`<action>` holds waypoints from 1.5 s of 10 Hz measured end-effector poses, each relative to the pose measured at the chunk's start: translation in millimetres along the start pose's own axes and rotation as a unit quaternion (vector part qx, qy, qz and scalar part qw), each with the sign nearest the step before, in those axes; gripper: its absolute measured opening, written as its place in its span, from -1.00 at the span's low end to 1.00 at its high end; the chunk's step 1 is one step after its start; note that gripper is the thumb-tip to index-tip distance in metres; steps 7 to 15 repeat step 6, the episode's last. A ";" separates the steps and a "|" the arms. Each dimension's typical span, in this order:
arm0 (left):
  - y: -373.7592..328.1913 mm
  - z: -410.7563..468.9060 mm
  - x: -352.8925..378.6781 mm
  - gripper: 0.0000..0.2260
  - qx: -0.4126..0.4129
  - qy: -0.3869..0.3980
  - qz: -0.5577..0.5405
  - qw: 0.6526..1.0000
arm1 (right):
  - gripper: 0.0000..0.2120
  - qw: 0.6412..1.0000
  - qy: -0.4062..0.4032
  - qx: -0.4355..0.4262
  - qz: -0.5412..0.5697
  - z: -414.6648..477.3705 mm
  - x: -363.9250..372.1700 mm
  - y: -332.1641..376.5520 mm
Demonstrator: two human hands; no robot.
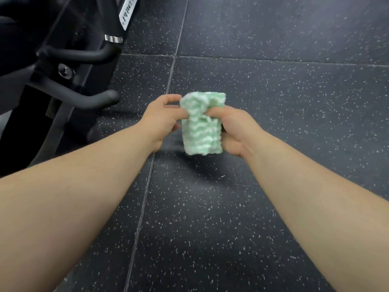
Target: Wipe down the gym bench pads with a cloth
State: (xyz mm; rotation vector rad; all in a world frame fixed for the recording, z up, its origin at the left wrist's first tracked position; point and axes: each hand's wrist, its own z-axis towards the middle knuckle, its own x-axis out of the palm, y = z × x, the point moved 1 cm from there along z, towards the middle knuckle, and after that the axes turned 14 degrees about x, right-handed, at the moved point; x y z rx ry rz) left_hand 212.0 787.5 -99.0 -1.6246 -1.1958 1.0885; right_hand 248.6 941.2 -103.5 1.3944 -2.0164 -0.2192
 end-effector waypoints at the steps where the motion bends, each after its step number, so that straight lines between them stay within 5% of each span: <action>1: 0.5 -3.1 -8.6 -0.64 -0.011 0.027 0.006 1.000 | -0.75 1.000 0.022 0.001 -0.008 -2.0 8.0 5.9; 2: -10.1 -11.7 -23.3 -0.78 -0.029 0.007 -0.026 0.999 | -0.68 0.995 0.056 0.023 -0.083 -0.9 24.3 12.0; 4: -1.8 -21.5 -61.9 -0.79 -0.048 -0.004 0.034 0.998 | -0.73 0.969 -0.055 0.071 -0.229 23.2 41.3 -1.8; 5: 17.7 -31.2 -68.1 -0.74 -0.072 -0.010 0.043 0.996 | -0.77 0.960 -0.070 0.084 -0.257 25.5 42.3 -18.1; 6: 48.0 -46.1 -72.7 -0.48 -0.096 -0.068 0.186 0.976 | -0.69 0.920 -0.161 0.066 -0.352 21.0 41.2 -38.6; 15: 48.0 -46.1 -72.7 -0.48 -0.096 -0.068 0.186 0.976 | -0.69 0.920 -0.161 0.066 -0.352 21.0 41.2 -38.6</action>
